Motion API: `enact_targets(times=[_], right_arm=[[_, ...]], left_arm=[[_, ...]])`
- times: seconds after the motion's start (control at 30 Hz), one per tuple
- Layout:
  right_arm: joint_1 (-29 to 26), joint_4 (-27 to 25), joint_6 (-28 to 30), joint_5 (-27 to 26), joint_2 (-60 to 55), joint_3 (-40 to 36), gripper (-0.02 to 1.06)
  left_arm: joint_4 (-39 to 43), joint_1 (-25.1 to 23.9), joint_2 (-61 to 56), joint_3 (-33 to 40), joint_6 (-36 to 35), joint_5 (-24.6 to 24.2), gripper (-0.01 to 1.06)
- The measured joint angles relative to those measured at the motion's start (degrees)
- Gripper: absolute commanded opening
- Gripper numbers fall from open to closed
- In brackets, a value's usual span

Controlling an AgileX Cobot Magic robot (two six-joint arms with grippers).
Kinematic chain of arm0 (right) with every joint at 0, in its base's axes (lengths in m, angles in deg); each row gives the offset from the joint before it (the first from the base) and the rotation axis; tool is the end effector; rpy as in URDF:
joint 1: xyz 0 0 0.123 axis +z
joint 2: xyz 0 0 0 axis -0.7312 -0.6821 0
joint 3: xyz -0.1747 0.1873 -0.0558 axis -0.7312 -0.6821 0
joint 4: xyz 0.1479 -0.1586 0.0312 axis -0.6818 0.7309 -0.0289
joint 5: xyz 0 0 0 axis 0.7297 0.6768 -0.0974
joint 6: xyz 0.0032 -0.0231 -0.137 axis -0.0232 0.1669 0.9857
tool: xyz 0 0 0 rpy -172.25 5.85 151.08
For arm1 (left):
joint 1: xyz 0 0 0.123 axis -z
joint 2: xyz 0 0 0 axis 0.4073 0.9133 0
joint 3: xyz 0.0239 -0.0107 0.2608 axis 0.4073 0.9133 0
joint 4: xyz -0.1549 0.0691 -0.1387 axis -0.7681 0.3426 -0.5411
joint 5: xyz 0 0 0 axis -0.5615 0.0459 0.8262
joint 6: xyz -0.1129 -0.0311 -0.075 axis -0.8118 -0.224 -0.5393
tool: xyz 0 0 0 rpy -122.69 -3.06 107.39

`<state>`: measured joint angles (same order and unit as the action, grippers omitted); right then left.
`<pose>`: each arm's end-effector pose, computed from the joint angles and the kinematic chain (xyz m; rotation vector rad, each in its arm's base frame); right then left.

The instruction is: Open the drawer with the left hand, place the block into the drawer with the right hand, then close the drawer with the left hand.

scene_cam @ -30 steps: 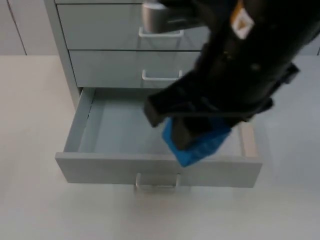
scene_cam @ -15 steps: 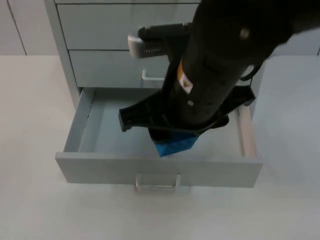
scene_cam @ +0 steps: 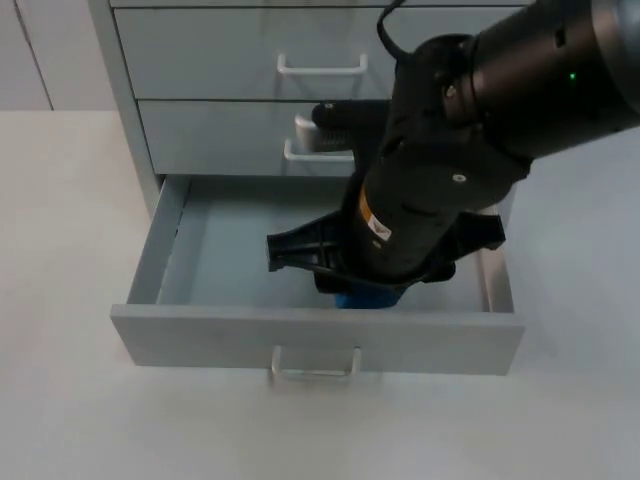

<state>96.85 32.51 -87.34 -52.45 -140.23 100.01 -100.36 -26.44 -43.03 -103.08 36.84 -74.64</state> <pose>0.2947 0.2804 0.0951 -0.2141 2.5851 0.0940 0.1628 -0.0265 0.2638 0.1953 2.2571 -0.1987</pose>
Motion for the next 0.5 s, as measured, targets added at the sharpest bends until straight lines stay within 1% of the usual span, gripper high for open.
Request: enact_targets(times=[0.07, 0.13, 0.17, 0.2, 0.3, 0.33, 0.4, 0.43, 0.5], right_arm=[[-0.4, 0.0, -0.6, -0.3, -0.4, 0.0, 0.03], [-0.5, 0.1, -0.9, -0.5, -0.5, 0.0, 0.11], [-0.5, 0.3, -1.0, -0.6, -0.6, 0.0, 0.11], [-0.5, 0.4, -1.0, -0.7, -0.6, 0.0, 0.22], [-0.5, 0.5, -1.0, -0.9, -0.6, 0.0, 0.47], [-0.5, 0.6, -1.0, -0.9, -0.7, 0.0, 0.47], [-0.5, 0.6, -1.0, -1.0, -0.7, 0.0, 0.6], [-0.5, 0.6, -1.0, -1.0, -0.7, 0.0, 0.63], [-0.5, 0.6, -1.0, -1.0, -0.7, 0.0, 0.65]], left_arm=[[0.0, 0.0, 0.0, 0.0, 0.0, 0.0, 1.04], [0.0, 0.0, 0.0, 0.0, 0.0, 0.0, 1.04], [0.0, 0.0, 0.0, 0.0, 0.0, 0.0, 1.04], [0.0, 0.0, 0.0, 0.0, 0.0, 0.0, 1.04], [0.0, 0.0, 0.0, 0.0, 0.0, 0.0, 1.04], [0.0, 0.0, 0.0, 0.0, 0.0, 0.0, 1.04], [0.0, 0.0, 0.0, 0.0, 0.0, 0.0, 1.04], [0.0, 0.0, 0.0, 0.0, 0.0, 0.0, 1.04], [0.0, 0.0, 0.0, 0.0, 0.0, 0.0, 1.04]])
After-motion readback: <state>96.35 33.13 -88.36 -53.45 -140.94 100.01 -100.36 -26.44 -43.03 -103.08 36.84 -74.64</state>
